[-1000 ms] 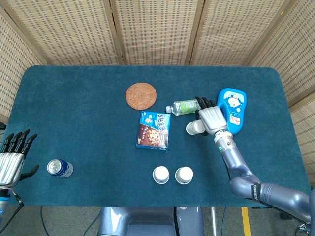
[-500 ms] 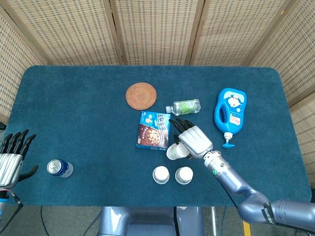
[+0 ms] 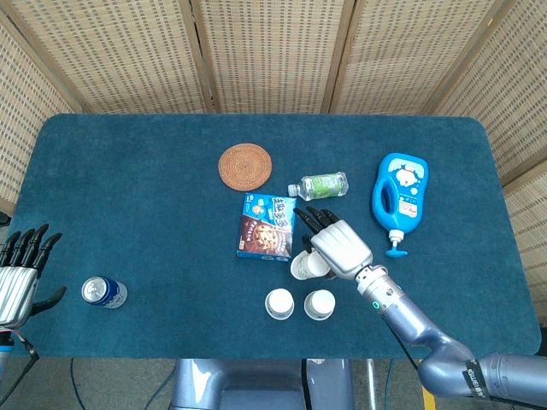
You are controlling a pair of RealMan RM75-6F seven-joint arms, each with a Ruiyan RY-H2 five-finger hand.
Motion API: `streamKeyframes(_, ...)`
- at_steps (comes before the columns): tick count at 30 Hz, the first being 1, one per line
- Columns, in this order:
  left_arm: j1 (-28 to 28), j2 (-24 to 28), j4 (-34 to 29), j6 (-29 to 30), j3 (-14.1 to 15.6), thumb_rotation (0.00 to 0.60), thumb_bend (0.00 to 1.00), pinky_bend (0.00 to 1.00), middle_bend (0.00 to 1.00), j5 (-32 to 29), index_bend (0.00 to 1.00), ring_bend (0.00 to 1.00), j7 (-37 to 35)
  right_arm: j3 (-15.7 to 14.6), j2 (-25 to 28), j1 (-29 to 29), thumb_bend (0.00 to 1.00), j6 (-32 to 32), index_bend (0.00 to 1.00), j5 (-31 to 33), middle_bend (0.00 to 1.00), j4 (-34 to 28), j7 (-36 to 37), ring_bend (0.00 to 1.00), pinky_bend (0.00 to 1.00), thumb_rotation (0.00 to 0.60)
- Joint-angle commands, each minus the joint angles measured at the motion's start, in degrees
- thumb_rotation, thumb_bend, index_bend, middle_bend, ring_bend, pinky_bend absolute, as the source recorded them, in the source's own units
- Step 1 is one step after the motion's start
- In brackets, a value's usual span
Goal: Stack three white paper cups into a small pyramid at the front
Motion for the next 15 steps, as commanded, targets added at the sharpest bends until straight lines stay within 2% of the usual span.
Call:
streamKeyframes(1, 0.06, 0.12, -0.04, 0.04, -0.05, 0.6, 0.24, 0.0, 0.0, 0.02, 0.1, 0.0, -0.16, -0.45, 1.1, -0.17, 0.14, 0.52, 0.6, 0.08, 0.08, -1.95, -1.26, 0.0, 0.19, 0.6)
streamKeyframes(9, 0.5, 0.77, -0.55, 0.67, -0.03, 0.6, 0.24, 0.0, 0.0, 0.51, 0.1, 0.0, -0.79, -1.95, 3.0, -1.29, 0.14, 2.75, 0.61, -0.7, 0.08, -7.28, -4.6, 0.0, 0.18, 0.6)
streamKeyframes(15, 0.83, 1.18, -0.8, 1.24, 0.13, 0.6, 0.24, 0.0, 0.0, 1.29, 0.1, 0.0, -1.41, -4.15, 4.66, -2.4, 0.14, 3.4, 0.61, -1.17, 0.08, -10.78, -7.14, 0.0, 0.18, 0.6)
